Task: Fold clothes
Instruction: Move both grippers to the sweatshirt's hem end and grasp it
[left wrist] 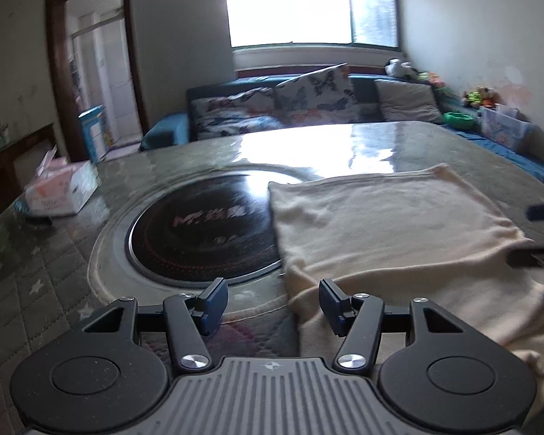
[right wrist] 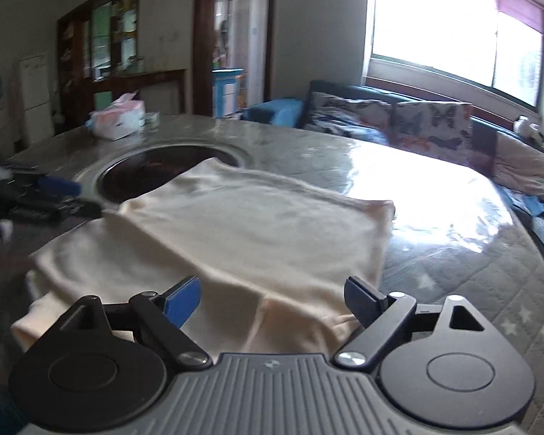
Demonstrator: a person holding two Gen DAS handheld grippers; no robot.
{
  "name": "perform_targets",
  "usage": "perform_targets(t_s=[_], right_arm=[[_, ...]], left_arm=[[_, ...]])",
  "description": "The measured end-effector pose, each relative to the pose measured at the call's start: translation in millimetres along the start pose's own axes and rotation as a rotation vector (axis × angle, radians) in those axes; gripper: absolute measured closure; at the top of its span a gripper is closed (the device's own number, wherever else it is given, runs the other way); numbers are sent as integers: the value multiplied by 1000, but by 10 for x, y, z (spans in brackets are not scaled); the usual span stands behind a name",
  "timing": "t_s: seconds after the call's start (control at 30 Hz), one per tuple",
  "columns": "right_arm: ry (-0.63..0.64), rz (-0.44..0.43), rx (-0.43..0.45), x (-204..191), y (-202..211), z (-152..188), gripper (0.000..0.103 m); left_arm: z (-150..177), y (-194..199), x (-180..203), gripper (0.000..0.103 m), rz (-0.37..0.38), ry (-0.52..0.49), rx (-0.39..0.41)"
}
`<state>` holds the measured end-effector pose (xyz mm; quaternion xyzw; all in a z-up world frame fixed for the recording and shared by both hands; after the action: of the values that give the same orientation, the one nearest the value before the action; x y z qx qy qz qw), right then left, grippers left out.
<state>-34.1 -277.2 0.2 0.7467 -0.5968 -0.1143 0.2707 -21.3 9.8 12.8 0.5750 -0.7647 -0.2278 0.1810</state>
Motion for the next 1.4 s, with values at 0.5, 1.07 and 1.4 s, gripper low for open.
perform_targets(t_s=[0.5,1.07,1.4], right_arm=[[64,119,-41,155,116,297,0],[24,100,4,131,348,328,0],[85,60,-11,91,494,407,0]], left_arm=[[401,590,417,34,226,-294,-40],[648,476,823,36,298,-488,-28],[617,374,889,51,321,-497,-4]])
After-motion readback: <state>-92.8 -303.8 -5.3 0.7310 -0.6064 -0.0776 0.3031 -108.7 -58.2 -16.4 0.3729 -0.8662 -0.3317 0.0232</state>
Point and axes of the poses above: each gripper's, at about its wrist camera, not at the fingertips, and y roughly against the way its jaws point, x to its right, z to its underside, the point moved 3 cm from there along -y, roughly the way its jaws point, and after that the axes turned 11 degrees about z, right-handed, at the moved point
